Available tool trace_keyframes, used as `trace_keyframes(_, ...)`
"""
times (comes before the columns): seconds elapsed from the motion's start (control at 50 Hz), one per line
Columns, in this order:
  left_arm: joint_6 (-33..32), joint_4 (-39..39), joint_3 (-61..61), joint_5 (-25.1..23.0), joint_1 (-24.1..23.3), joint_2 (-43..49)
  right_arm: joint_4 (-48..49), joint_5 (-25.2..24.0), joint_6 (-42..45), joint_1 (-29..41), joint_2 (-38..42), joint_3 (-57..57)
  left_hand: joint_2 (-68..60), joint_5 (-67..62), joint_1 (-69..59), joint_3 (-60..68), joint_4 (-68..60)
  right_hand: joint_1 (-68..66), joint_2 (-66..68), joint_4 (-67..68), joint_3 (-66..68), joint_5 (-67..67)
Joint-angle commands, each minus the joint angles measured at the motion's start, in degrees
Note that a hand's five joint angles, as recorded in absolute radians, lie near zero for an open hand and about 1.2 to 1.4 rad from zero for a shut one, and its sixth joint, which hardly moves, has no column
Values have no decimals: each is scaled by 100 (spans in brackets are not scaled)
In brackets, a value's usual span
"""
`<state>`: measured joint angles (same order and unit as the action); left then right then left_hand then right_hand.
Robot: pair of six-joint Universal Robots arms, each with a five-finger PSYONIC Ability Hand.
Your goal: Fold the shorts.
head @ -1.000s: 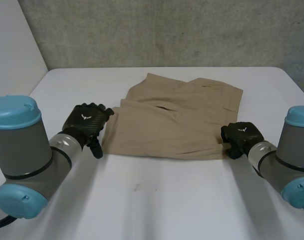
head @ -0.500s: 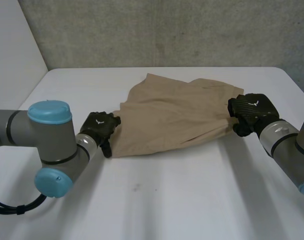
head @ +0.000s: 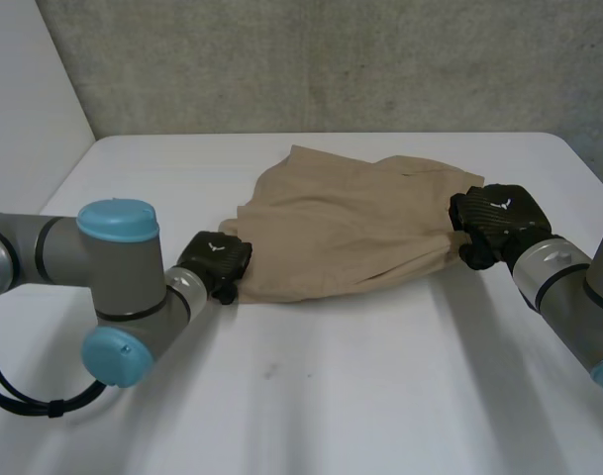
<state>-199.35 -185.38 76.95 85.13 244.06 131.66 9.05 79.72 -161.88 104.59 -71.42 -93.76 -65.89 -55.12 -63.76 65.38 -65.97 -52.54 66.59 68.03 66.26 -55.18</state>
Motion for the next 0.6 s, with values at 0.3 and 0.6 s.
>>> trace_keyframes(0.3,-393,1811,1137,197,115,-2100,-1571,-53,445,351,6,402,-1411,-1488,-1624,1462,-1403,-2746,1341,1197,1374,-1482)
trace_keyframes(0.6,-2573,3148,3168,258,89,-4613,-5159,-316,3434,307,-706,-336,-1411,-1488,-1624,1462,-1403,-2746,1341,1197,1374,-1482)
